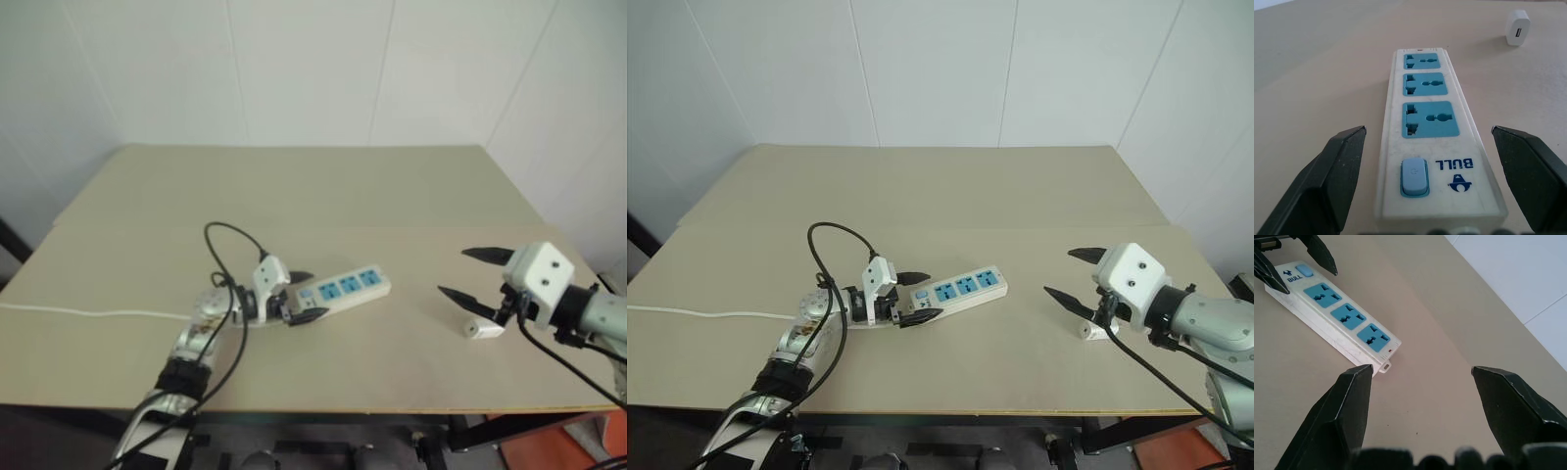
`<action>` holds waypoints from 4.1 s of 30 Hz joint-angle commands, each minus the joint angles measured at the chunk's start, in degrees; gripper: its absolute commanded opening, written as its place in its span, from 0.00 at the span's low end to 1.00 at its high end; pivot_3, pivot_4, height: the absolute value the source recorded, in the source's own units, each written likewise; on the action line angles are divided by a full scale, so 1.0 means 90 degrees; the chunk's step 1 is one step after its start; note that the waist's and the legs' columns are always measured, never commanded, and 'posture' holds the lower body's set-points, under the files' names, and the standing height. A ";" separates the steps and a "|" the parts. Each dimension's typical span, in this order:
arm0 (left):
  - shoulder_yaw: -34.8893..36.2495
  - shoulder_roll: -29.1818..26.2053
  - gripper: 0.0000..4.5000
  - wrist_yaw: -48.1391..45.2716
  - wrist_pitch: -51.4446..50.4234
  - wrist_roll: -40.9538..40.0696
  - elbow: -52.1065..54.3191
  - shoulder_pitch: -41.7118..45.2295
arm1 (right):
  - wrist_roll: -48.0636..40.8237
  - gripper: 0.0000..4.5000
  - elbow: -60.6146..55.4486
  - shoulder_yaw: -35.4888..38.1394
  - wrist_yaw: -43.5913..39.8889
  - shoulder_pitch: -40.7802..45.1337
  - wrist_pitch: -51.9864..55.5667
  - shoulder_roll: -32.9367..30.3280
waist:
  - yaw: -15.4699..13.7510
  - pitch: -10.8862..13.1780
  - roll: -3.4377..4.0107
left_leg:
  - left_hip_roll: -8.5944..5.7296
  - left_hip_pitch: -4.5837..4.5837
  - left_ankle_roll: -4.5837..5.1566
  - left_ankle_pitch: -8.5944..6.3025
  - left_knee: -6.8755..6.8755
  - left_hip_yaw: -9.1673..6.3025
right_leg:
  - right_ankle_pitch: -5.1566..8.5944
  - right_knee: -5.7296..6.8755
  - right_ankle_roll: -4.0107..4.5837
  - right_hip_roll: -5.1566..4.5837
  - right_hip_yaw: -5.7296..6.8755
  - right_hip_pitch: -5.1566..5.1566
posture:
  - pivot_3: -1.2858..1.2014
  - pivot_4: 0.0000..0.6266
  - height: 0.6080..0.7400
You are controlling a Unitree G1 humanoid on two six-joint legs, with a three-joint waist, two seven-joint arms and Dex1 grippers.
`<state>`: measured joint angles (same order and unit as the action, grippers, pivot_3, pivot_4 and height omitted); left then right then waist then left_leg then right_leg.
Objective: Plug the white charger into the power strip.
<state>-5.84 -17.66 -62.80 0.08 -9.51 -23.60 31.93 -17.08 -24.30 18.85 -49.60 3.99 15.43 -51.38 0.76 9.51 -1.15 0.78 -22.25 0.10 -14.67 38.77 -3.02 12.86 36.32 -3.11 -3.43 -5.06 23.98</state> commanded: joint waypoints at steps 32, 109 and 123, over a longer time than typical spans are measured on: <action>-0.0339 0.0319 0.73 -0.0410 0.0985 0.0425 -0.2379 0.0660 | -0.0369 0.86 -0.0359 0.0453 -0.0200 -0.0105 0.0182 -0.0267 | -0.0021 -0.0021 0.0004 | -0.0001 0.0102 0.0020 -0.0012 -0.0004 -0.0002 | 0.0007 -0.0027 -0.0009 -0.0001 0.0005 -0.0121 | 0.52 0.24 1.00; -0.1242 -0.0572 0.73 -0.1244 0.0544 0.0363 -0.0037 -0.0461 | 0.4158 0.86 0.4419 -0.4576 -0.3714 0.3760 -0.1400 -0.0671 | 0.0077 -0.0028 -0.0010 | 0.0008 0.0112 0.0023 -0.0016 -0.0013 0.0002 | 0.0015 -0.0027 0.0003 0.0002 0.0007 -0.0112 | 0.52 0.24 1.00; -0.1238 -0.0609 0.73 -0.1216 0.0556 0.0395 -0.0142 -0.0391 | 0.4214 0.26 0.4364 -0.4563 -0.3943 0.3678 -0.1469 -0.0550 | 0.0168 -0.0029 -0.0011 | 0.0009 0.0140 0.0023 -0.0016 -0.0012 -0.0008 | 0.0016 -0.0031 0.0002 0.0002 0.0016 -0.0150 | 0.52 0.24 1.00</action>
<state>-14.82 -22.43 -73.39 5.47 -8.39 -23.70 28.96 21.10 15.70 -21.99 -85.56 37.86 2.72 -56.85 2.28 9.25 -1.25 0.87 -21.00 0.31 -14.81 38.65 -3.10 13.01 36.03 -3.09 -3.41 -4.90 22.62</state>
